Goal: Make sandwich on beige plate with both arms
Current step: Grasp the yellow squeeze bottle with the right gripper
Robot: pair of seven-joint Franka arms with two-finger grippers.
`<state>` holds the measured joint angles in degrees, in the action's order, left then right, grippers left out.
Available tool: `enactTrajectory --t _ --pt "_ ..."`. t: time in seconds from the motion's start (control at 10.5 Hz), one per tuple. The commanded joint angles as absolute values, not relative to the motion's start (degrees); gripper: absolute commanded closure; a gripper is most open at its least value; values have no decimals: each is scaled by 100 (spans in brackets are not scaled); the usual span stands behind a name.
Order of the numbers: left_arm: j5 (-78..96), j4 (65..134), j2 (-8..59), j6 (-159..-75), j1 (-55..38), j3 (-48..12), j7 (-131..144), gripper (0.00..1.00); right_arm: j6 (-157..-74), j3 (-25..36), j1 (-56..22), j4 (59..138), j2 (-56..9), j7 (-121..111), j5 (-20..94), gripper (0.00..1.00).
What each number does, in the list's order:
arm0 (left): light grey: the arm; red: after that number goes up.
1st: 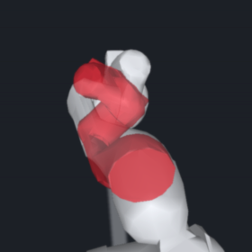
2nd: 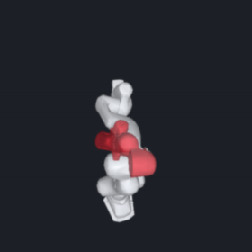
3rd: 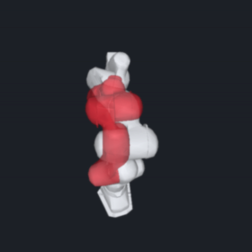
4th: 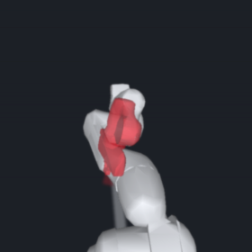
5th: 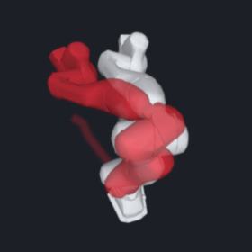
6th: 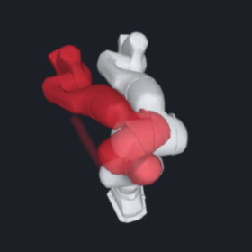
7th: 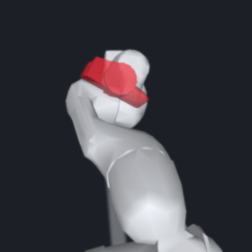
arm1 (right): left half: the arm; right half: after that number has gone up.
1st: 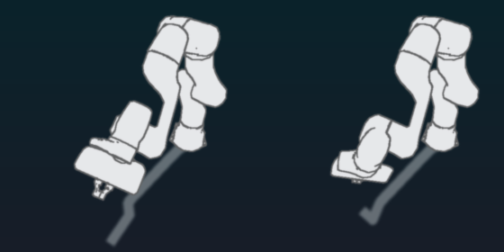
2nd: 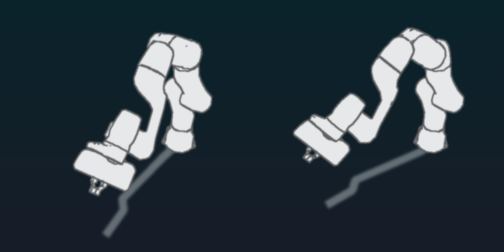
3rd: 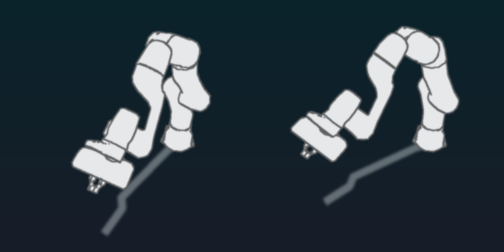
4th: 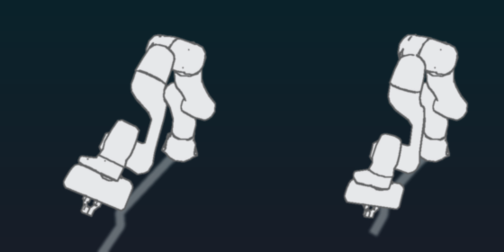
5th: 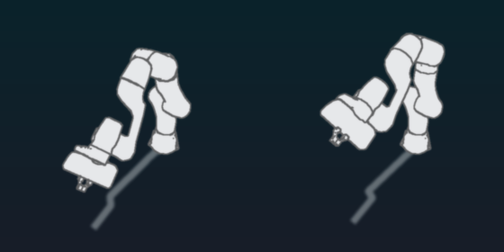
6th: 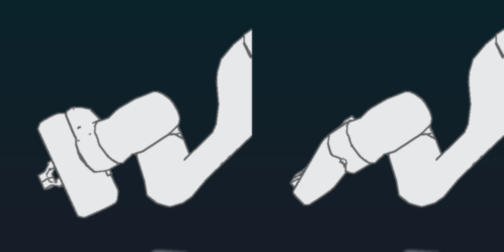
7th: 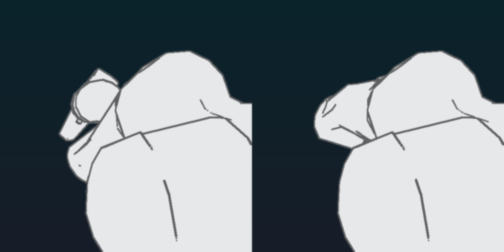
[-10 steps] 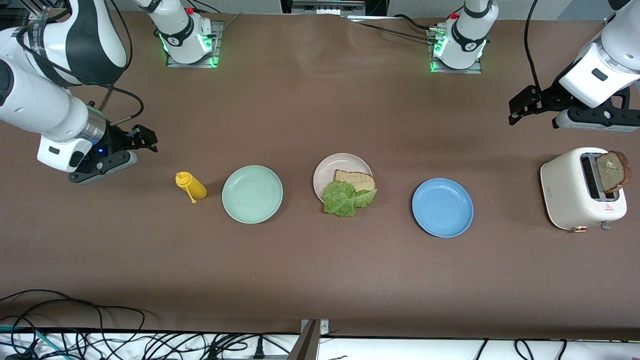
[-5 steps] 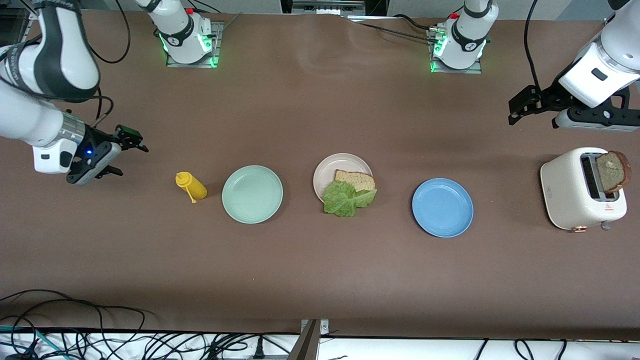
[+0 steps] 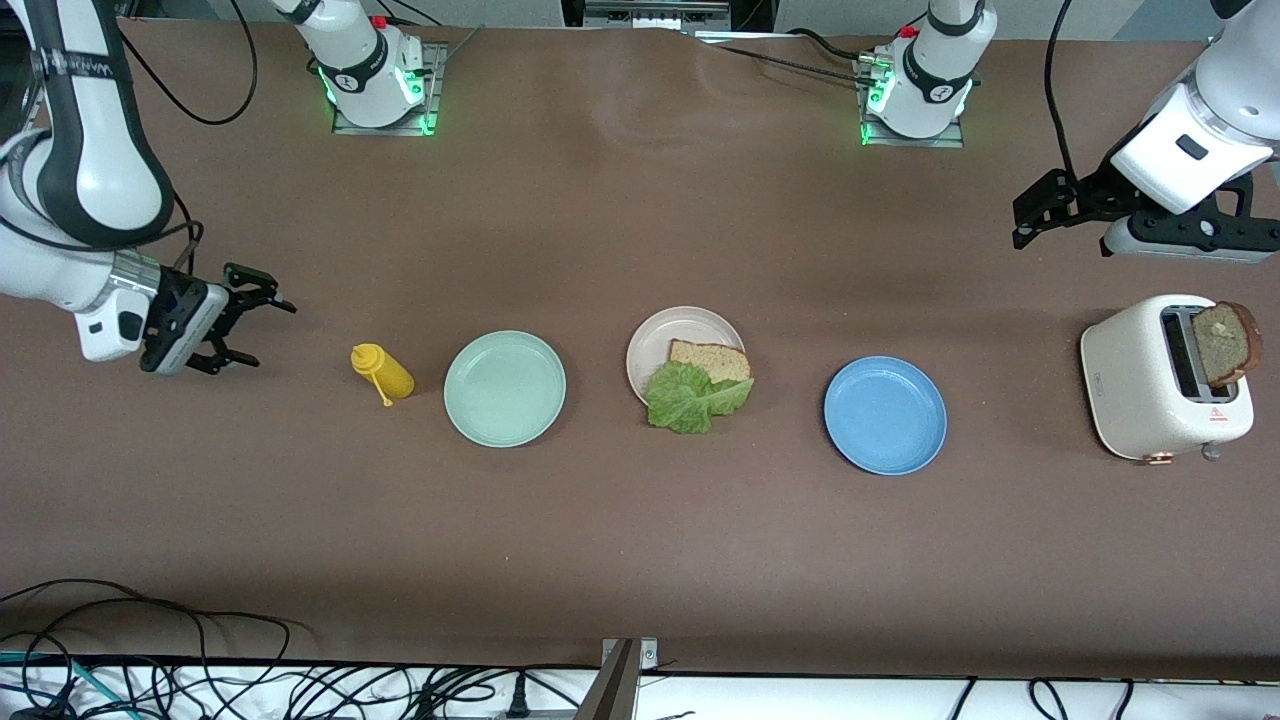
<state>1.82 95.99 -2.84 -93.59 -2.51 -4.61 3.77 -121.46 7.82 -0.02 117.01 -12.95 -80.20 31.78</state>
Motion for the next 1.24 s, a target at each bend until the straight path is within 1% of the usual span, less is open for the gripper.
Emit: enactTrajectory --t 0.0,0.38,0.95,1.14 --pt "193 9554 -325 -9316 -290 -509 413 0 -12488 800 35 11707 -1764 -9136 3847 0" --pt "193 9554 -325 -9316 -281 -519 413 0 -12963 739 35 11654 -2381 -10141 4516 0" --pt "193 9554 -325 -9316 -281 -527 431 0 -13420 334 9 11540 -2979 -11249 5571 0" --pt "202 9554 -325 -9316 -281 -510 431 0 -13482 238 -9 11523 -3085 -11276 5660 0"
